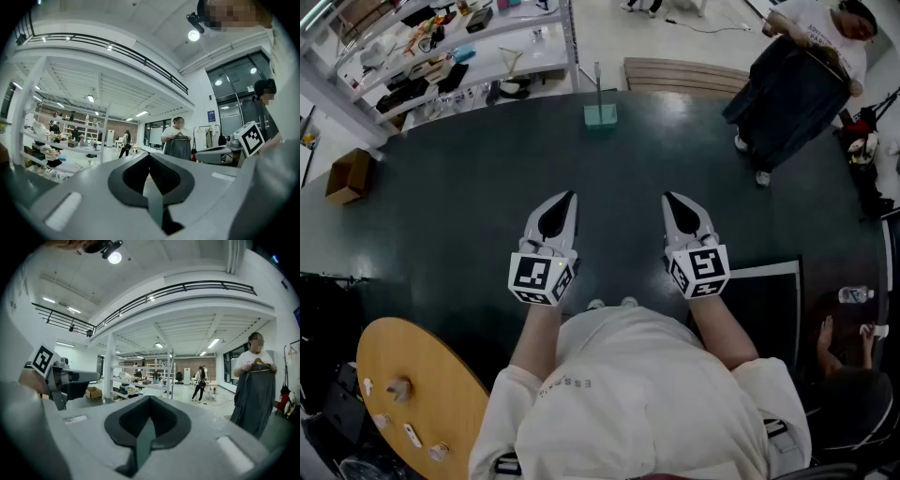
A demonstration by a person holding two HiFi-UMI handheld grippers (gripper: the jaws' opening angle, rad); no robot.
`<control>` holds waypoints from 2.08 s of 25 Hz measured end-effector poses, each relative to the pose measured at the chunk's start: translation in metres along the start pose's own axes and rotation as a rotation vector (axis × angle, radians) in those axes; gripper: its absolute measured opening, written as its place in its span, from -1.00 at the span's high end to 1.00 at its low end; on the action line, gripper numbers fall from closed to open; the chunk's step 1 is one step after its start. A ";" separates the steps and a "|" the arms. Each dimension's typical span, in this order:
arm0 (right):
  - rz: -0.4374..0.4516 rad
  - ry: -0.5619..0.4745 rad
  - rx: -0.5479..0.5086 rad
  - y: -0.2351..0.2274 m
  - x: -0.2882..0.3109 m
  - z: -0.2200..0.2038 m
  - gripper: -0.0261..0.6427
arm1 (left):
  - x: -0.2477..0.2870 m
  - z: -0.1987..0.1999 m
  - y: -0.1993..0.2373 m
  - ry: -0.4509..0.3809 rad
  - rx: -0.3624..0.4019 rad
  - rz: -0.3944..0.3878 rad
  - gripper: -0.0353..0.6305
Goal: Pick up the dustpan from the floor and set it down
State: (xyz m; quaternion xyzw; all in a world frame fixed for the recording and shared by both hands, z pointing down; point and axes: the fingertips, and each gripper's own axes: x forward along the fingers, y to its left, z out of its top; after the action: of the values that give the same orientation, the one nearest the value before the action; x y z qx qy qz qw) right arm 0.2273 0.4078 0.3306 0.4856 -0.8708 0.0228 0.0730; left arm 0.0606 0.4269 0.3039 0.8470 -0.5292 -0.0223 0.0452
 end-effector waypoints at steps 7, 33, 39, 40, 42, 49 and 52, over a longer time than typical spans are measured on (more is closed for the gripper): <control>-0.016 -0.007 0.014 -0.006 -0.004 -0.003 0.95 | 0.003 -0.004 -0.002 0.002 -0.004 0.001 0.87; 0.021 0.113 0.098 -0.043 0.044 -0.056 0.95 | 0.038 -0.050 0.039 0.071 -0.084 0.108 0.87; -0.082 0.124 0.104 -0.083 0.148 -0.054 0.95 | 0.122 -0.053 0.121 0.018 -0.108 0.069 0.87; -0.088 0.121 0.094 -0.087 0.169 -0.050 0.95 | 0.138 -0.051 0.138 0.006 -0.105 0.058 0.87; -0.091 0.114 0.063 -0.094 0.210 -0.038 0.95 | 0.166 -0.039 0.174 -0.037 -0.115 0.048 0.87; -0.164 0.127 0.073 -0.134 0.337 -0.014 0.95 | 0.260 -0.017 0.287 -0.054 -0.094 0.040 0.87; -0.186 0.169 0.145 -0.148 0.382 -0.019 0.95 | 0.294 -0.023 0.319 -0.028 -0.085 0.036 0.87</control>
State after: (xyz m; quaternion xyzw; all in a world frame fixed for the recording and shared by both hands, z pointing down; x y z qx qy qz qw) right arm 0.1572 0.0099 0.4016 0.5645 -0.8089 0.1197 0.1123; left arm -0.0943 0.0251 0.3618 0.8342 -0.5436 -0.0558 0.0742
